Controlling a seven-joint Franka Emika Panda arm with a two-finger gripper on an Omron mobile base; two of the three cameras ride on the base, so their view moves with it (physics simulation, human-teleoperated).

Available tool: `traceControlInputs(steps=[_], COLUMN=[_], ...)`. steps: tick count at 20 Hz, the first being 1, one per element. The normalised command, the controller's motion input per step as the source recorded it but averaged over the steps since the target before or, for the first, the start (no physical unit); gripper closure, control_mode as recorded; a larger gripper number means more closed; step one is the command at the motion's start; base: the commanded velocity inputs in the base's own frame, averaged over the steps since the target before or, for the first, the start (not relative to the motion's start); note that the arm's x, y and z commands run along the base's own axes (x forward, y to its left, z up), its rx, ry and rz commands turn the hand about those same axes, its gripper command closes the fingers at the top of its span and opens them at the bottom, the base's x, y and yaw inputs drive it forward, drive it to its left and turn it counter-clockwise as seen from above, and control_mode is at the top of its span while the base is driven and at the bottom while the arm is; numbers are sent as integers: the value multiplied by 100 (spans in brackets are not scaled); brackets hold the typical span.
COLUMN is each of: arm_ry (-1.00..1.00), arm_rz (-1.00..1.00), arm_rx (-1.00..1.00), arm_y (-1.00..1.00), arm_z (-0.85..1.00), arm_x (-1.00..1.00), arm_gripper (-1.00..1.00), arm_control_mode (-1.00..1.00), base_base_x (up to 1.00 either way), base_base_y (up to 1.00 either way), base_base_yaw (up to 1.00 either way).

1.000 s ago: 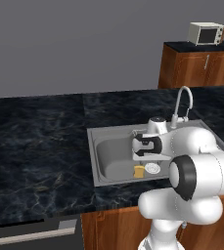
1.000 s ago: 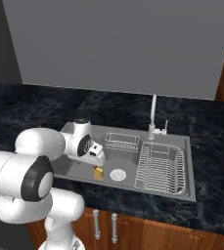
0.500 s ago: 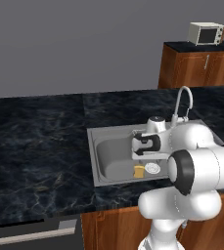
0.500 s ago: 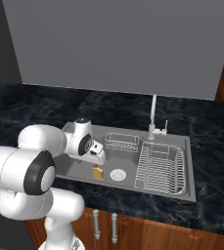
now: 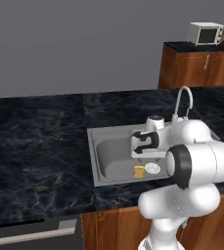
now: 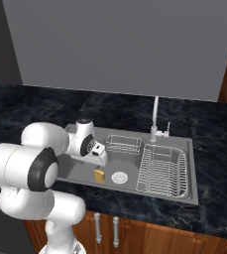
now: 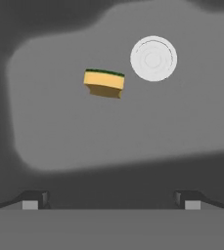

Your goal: Pick up the sponge and sponge from the sink, and place them back in the cabinet, and close the cabinet doors.

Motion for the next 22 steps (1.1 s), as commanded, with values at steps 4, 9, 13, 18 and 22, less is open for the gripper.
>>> traceControlInputs(steps=[4,9,13,18,22], arm_ry=[0,0,0,0,0], arm_rz=[0,0,0,0,0], arm_rx=[0,0,0,0,0], arm_y=[-1,-1,-8,-6,-3], arm_z=[0,0,0,-2,-2], arm_x=[6,7,3,2,5], arm_gripper=[-100,-100,-100,-100,-100], arm_control_mode=[-100,-100,-100,-100,-100], base_base_x=[0,0,0,0,0], base_base_y=[0,0,0,0,0], base_base_yaw=[0,0,0,0,0])
